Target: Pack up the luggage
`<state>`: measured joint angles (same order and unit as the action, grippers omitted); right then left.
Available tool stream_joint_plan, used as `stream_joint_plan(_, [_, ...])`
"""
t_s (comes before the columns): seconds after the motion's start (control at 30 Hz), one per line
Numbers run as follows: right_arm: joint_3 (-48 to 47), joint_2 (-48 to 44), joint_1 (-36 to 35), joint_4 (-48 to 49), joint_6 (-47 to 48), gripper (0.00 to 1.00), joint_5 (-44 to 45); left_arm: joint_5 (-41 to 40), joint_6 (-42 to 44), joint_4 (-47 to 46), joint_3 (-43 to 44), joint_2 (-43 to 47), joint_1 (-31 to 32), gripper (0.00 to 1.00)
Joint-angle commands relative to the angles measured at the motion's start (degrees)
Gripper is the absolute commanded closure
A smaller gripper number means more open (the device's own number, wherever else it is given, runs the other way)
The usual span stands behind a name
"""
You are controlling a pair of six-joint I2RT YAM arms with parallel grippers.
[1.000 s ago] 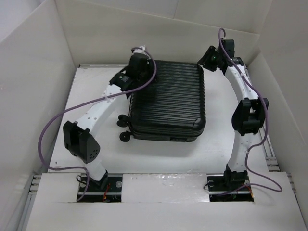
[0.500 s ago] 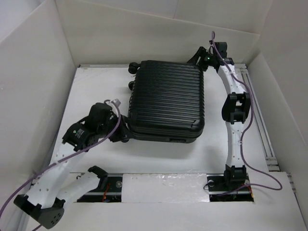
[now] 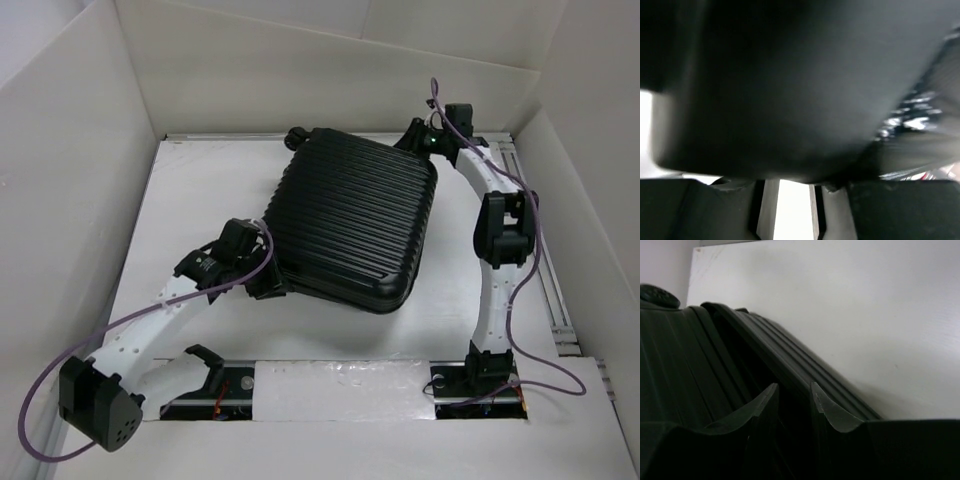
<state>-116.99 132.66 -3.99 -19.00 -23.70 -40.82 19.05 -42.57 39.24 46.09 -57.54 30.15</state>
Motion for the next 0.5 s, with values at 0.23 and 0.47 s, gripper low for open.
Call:
stream_joint_plan(0.23, [33.47,-24.18,-7.60,-2.42,4.27,0.71,-3.93,-17.80,-0.77,-25.34,14.35,-30.48,-6.05,0.77])
stream_joint_plan(0.47, [54.15,-49.14,-29.91,-8.75,-1.85,0.78,8.55,-9.31,0.81,-19.60,60.02,-56.49,-10.02,0.68])
